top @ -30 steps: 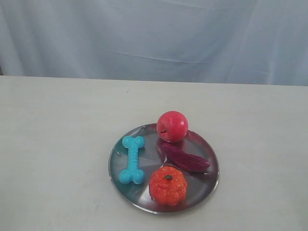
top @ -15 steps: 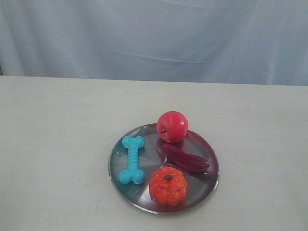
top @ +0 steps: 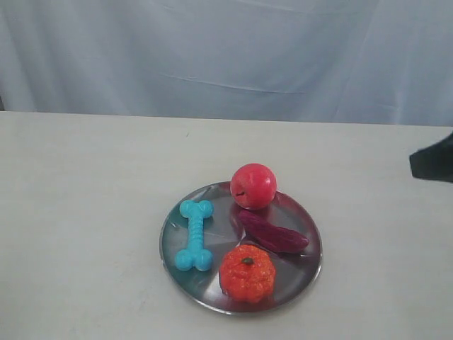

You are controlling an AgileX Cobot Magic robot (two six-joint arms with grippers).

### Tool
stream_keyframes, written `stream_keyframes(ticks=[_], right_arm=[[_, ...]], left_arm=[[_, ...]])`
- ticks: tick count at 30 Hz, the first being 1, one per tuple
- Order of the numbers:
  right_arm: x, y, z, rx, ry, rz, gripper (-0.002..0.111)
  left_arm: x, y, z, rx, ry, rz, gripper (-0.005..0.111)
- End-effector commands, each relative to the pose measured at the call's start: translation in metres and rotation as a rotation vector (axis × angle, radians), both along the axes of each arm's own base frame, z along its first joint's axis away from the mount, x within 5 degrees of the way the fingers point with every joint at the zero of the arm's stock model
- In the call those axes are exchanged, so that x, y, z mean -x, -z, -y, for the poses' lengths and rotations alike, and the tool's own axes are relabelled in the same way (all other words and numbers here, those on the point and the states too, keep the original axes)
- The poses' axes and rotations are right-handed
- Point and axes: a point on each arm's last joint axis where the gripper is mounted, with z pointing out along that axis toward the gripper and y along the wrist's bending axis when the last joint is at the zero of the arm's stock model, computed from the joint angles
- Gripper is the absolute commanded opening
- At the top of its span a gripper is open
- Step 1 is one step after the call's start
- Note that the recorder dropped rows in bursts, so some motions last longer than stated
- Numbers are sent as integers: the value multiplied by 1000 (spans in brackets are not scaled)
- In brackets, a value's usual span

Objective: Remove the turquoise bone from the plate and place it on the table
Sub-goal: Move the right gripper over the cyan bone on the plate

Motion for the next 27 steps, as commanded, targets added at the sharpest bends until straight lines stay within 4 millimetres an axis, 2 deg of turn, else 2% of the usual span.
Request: stream_keyframes(ticks=[1,3,5,8,11,12,13,14,16,21,27], right_arm=[[-32,-21,-2,-58,2,-110,0],[-50,-21,-16,-83,-38,-143,0],[-70,-13,-40,-69,-71,-191,0],[-106,10,-81,-22,-71,-218,0],[-131,27,-108,-14,-115,-210,0],[-145,37,-121,-31,-115,-220,0],[-152,42,-126,-32,-116,-234,0],[-167,52,-133,-31,-109,-258,0],[-187,68,-141,-28,-99,-289,0],[-216,100,-151,-2,-101,-318,0],[-235,133,-156,37,-106,-348,0]], left_arm=[[0,0,0,5,5,4,0],[0,0,0,5,5,4,0],[0,0,0,5,5,4,0],[0,0,0,5,5,4,0],[0,0,0,5,5,4,0],[0,0,0,5,5,4,0],[0,0,0,5,5,4,0],[0,0,0,5,5,4,0],[0,0,0,5,5,4,0],[0,0,0,5,5,4,0],[0,0,0,5,5,4,0]])
